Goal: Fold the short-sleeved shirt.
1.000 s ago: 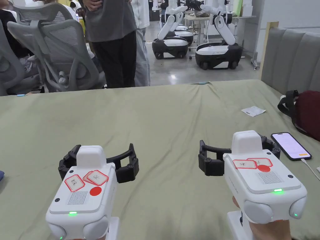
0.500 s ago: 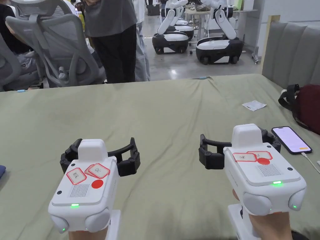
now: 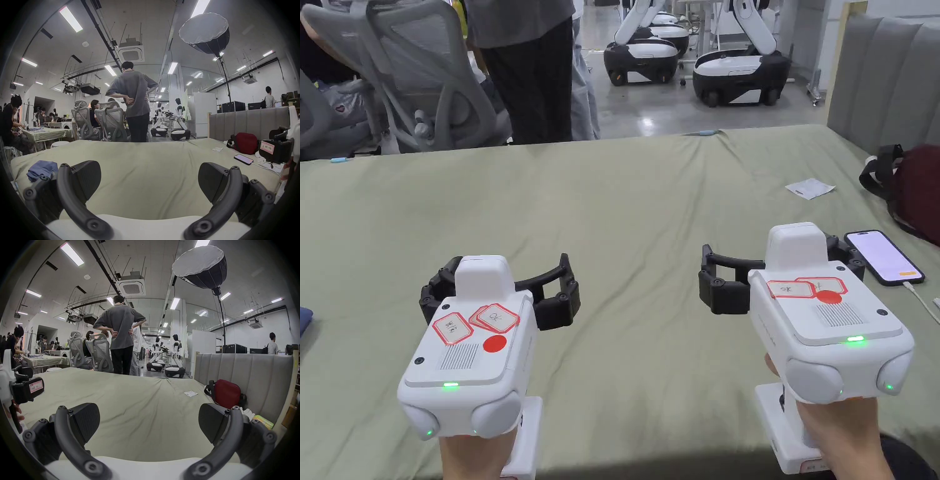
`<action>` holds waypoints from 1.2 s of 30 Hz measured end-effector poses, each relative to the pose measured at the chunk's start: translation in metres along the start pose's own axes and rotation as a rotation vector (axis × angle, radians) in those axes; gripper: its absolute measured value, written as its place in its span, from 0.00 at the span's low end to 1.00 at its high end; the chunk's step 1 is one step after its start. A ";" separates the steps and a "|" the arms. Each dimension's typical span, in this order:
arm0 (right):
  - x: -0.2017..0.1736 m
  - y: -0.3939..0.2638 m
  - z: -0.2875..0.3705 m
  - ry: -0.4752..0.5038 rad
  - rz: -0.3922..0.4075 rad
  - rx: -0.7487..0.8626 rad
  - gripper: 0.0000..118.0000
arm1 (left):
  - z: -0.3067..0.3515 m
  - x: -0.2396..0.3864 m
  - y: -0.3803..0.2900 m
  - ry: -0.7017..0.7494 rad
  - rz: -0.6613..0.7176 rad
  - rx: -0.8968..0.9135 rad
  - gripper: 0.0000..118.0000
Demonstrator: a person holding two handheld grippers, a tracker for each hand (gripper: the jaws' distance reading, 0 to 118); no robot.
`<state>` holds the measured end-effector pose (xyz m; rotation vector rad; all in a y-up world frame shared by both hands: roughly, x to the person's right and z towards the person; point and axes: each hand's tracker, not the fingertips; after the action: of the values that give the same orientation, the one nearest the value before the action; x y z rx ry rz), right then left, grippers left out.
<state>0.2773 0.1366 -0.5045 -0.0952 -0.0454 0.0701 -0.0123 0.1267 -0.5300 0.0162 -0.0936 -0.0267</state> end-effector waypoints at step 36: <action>-0.006 0.016 0.000 -0.110 -0.260 -0.198 1.00 | 0.003 -0.005 -0.001 0.030 -0.017 0.005 1.00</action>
<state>0.2700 0.1524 -0.5064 -0.2824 -0.1744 -0.1900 -0.0174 0.1253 -0.5277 0.0228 -0.0631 -0.0432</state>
